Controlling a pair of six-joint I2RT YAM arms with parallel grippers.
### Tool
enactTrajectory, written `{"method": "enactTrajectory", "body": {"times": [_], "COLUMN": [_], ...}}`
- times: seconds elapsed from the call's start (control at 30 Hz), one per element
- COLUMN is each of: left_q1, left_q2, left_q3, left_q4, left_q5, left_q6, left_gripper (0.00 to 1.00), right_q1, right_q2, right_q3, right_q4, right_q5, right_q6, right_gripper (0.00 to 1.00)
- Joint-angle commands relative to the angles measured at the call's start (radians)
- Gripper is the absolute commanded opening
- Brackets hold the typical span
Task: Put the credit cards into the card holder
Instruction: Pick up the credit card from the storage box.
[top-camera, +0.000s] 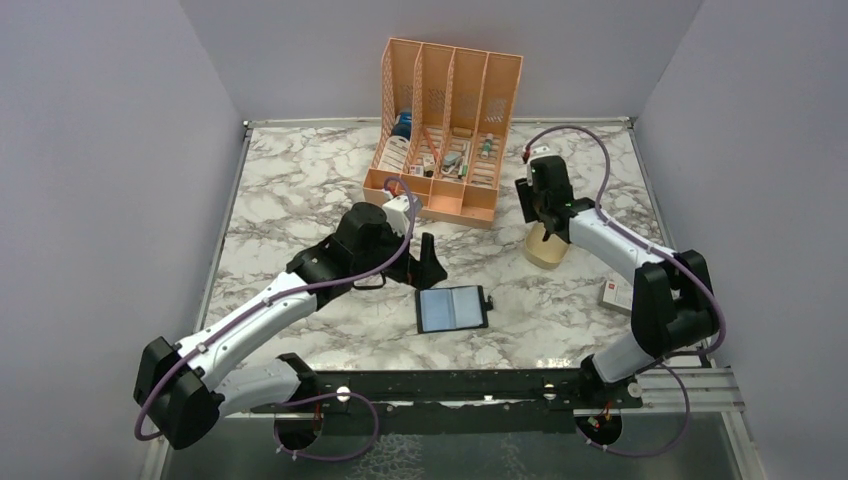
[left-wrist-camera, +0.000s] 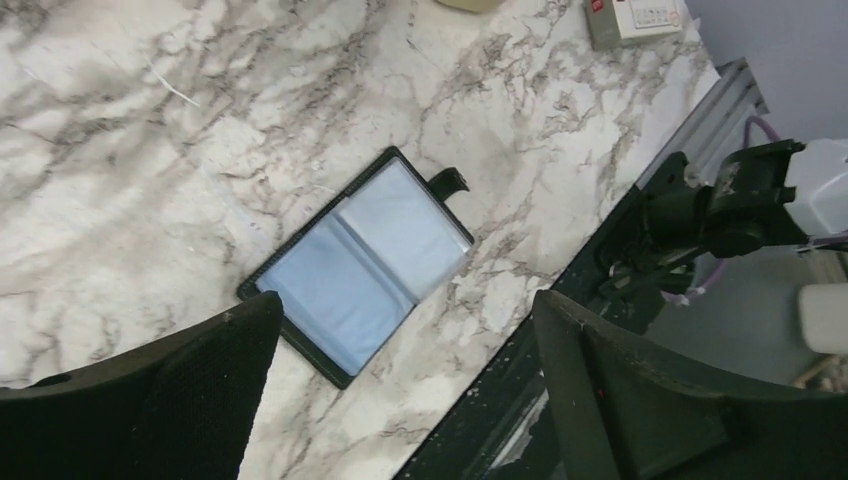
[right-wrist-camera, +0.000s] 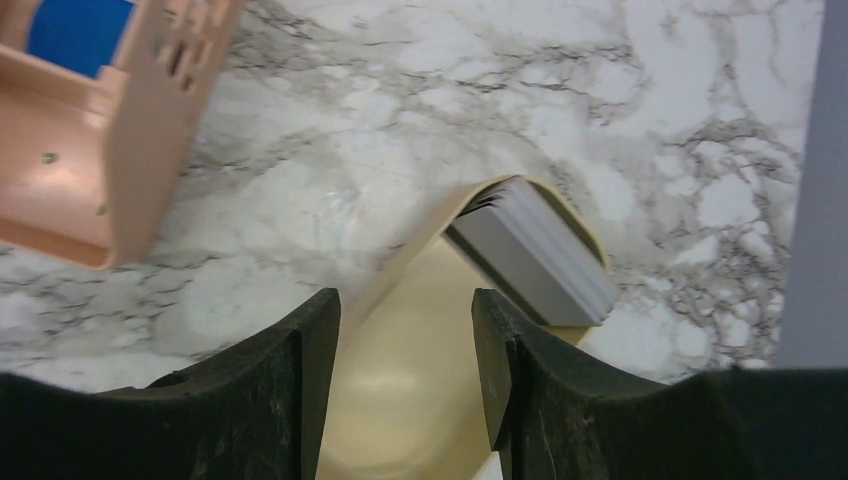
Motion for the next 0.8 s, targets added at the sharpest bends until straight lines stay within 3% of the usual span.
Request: {"method": "enactTrajectory", "body": {"times": [0.0, 0.37, 0.77], "left_q1": [0.003, 0.032, 0.078], "left_q2": [-0.047, -0.114, -0.102], "left_q3": [0.015, -0.018, -0.023], "left_q4": [-0.118, -0.126, -0.122], "left_q5": [-0.117, -0.228, -0.205], "left_q6": [0.179, 0.228, 0.220], "left_gripper": [0.99, 0.99, 0.99], "right_q1": [-0.082, -0.164, -0.173], "right_q2": [0.028, 0.211, 0.235], "right_q3": [0.045, 0.163, 0.092], "right_q4": [0.088, 0.052, 0.114], "right_q5": [-0.005, -0.062, 0.012], "right_q6": [-0.232, -0.492, -0.564], "right_gripper": [0.53, 0.56, 0.56]}}
